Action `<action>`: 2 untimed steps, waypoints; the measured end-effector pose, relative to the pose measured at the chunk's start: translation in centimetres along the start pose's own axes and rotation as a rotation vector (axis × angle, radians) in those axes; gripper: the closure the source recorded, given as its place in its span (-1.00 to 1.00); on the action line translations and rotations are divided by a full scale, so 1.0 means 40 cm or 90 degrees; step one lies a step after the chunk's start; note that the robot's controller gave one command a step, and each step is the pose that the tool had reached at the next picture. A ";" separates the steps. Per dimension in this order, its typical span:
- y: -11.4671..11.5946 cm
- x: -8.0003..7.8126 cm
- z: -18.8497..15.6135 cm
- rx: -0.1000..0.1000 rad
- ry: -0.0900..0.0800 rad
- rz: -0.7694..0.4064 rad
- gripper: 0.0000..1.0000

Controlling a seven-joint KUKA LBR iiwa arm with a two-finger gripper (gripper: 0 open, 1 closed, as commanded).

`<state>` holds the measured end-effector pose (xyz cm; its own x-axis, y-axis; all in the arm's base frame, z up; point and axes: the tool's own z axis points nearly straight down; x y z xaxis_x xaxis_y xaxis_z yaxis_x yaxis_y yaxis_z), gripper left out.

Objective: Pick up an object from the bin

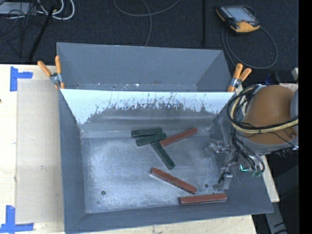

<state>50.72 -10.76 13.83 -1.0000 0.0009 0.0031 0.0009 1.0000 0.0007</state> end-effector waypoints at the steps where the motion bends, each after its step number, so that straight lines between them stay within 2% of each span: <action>1: 0.001 -0.001 -0.001 0.000 -0.001 -0.001 -1.00; 2: 0.049 0.012 0.025 0.002 -0.003 -0.047 -1.00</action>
Offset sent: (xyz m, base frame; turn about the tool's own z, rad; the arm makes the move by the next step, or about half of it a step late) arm -0.0257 0.1067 -0.0533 -0.3636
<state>50.25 -8.78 12.82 -0.9973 -0.0729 -0.0017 -0.0729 0.9973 -0.0025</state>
